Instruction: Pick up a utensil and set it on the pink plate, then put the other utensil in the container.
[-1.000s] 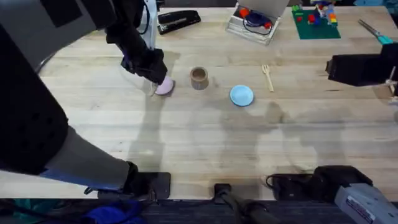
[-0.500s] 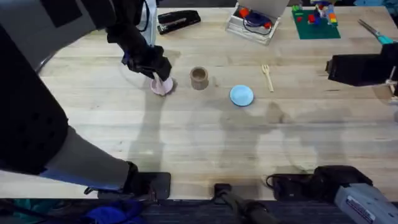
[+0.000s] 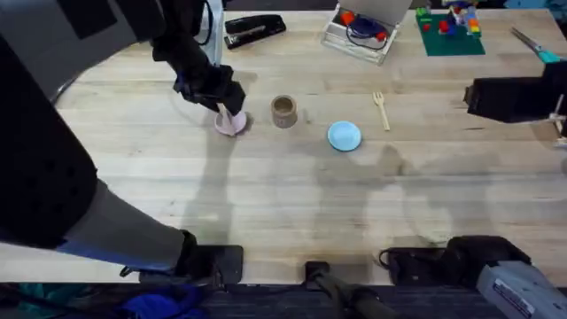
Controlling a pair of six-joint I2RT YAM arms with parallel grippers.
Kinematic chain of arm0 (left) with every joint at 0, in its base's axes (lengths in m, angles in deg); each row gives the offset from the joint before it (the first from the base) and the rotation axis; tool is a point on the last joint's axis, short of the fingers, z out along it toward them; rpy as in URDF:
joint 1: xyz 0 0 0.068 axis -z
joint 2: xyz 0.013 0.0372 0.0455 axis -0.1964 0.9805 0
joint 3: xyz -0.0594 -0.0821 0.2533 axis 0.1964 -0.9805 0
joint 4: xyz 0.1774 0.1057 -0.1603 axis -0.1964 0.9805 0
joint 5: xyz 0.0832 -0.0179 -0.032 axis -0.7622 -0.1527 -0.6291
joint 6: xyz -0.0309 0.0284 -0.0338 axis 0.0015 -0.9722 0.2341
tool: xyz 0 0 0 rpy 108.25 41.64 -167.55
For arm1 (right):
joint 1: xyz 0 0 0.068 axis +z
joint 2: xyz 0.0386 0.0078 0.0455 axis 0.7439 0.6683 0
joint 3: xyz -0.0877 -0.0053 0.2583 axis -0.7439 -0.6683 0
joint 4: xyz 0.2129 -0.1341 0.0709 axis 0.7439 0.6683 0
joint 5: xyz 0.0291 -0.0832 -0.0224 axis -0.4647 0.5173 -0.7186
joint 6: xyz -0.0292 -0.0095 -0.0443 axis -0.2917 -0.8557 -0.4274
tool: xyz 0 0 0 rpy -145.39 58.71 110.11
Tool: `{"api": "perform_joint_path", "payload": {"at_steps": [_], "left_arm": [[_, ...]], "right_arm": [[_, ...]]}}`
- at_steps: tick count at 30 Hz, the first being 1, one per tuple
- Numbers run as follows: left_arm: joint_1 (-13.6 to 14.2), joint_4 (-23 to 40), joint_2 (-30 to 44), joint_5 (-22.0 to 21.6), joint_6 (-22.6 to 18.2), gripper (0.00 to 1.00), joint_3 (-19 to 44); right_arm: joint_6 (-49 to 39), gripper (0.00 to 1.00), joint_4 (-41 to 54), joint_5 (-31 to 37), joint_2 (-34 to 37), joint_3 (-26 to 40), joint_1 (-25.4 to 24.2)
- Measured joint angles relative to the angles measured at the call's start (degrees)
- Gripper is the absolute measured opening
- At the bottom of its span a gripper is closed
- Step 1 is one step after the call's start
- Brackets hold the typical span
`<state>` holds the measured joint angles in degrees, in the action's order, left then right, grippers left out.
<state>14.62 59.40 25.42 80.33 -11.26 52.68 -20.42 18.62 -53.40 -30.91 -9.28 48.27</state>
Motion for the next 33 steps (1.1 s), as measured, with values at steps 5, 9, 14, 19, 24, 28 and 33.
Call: {"api": "perform_joint_path", "payload": {"at_steps": [5, 9, 14, 19, 24, 28, 33], "left_arm": [[0.0, 0.1, 0.0, 0.0, 0.3, 0.879, 0.0], [0.0, 0.3, 0.0, 0.0, 0.3, 0.918, 0.0], [0.0, 2.4, 0.0, 0.5, -0.3, 0.98, 0.0], [0.0, 5.4, -1.9, 2.8, -1.5, 0.995, 0.0], [0.0, 7.9, -10.0, 3.5, -2.1, 0.995, 0.0], [0.0, 10.2, -17.6, 3.9, -2.3, 0.995, 0.0], [0.0, 13.6, -24.7, 4.2, -2.3, 0.995, 0.0]], "right_arm": [[0.0, 0.995, 0.0, 0.0, 0.0, 0.0, 0.0], [0.0, 0.996, 0.0, 0.0, 0.0, 0.0, 0.0], [0.0, 0.996, 0.0, 0.0, 0.0, 0.0, 0.0], [0.0, 0.996, 0.0, 0.0, 0.0, 0.0, 0.0], [0.0, 0.996, 0.0, 0.0, 0.0, 0.0, 0.0], [0.0, 0.996, 0.0, 0.0, 0.0, 0.0, 0.0], [0.0, 0.997, 0.0, 0.0, 0.0, 0.0, 0.0]]}}
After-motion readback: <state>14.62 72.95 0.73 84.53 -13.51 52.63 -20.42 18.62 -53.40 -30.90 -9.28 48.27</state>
